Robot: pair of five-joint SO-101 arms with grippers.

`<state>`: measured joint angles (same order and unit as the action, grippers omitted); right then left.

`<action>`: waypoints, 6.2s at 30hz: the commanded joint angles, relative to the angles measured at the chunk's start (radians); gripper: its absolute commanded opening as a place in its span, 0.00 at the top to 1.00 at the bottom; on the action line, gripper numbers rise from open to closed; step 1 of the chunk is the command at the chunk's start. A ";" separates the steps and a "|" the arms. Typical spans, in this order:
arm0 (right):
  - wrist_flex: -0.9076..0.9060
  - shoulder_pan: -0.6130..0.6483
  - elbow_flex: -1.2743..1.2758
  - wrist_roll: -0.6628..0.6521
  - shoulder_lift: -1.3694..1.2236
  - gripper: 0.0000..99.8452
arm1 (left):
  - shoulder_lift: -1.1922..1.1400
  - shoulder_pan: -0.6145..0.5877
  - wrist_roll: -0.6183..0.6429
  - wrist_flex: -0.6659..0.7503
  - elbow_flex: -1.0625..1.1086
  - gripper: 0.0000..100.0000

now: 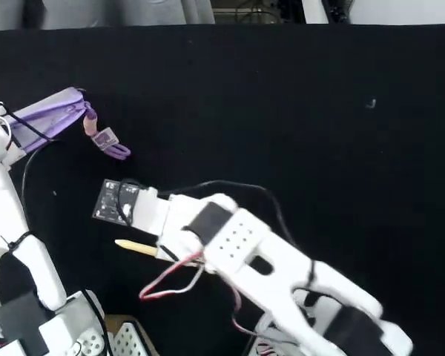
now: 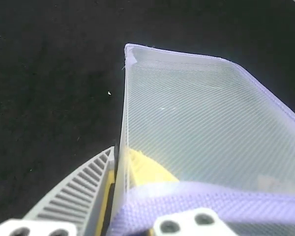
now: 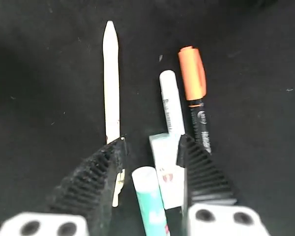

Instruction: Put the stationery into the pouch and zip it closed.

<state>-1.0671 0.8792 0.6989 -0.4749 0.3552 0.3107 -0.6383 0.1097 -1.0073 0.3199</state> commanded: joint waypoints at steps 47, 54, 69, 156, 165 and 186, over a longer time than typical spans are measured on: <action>-0.264 -0.064 -0.369 0.002 -0.044 0.99 | -0.003 -0.058 0.018 0.031 -0.030 0.97; -0.213 -0.175 -0.380 0.002 0.197 0.99 | 0.009 0.056 0.018 -0.055 -0.073 0.97; 0.038 -0.336 -0.469 0.006 0.412 0.99 | -0.002 0.423 0.034 -0.394 -0.363 0.97; 1.461 -0.345 0.492 0.373 0.526 0.77 | 0.000 0.634 0.187 -0.390 -0.352 0.97; 1.077 -0.353 0.369 0.339 0.854 0.77 | -0.002 0.437 0.180 -0.351 -0.351 0.97; 0.611 -0.285 0.217 0.166 0.750 0.77 | 0.011 0.116 0.181 0.153 -0.031 0.97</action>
<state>-0.4150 0.5646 0.9429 -0.2984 1.1301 0.3046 -0.5063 0.2846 -0.9536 0.2616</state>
